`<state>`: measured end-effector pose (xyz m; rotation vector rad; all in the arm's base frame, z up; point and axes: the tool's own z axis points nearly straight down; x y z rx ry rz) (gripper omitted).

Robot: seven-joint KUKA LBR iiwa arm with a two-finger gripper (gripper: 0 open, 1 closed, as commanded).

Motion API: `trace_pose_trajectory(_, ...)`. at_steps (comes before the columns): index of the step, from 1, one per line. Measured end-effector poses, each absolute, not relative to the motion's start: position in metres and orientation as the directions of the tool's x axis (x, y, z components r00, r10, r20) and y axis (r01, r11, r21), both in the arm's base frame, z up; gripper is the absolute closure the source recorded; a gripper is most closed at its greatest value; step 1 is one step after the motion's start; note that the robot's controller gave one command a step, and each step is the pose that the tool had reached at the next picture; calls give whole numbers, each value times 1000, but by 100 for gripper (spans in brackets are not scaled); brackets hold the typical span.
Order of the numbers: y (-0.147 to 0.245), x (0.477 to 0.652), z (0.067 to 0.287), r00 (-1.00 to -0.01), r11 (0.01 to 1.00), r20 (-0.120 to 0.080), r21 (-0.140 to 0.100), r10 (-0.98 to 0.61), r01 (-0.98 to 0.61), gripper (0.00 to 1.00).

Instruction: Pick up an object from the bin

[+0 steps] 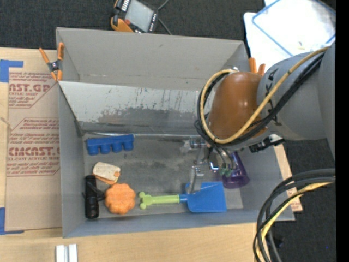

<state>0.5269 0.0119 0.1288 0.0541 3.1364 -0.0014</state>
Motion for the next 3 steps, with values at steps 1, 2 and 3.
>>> trace_pose_trajectory(1, 42, 506, 123, -993, 993, -12, 1, -119, -119, 0)
trace_pose_trajectory(2, 12, 499, 97, -990, 990, -6, 1, 141, 141, 0)
trace_pose_trajectory(3, 70, 506, 70, -996, 996, -12, 5, -91, -91, 100)
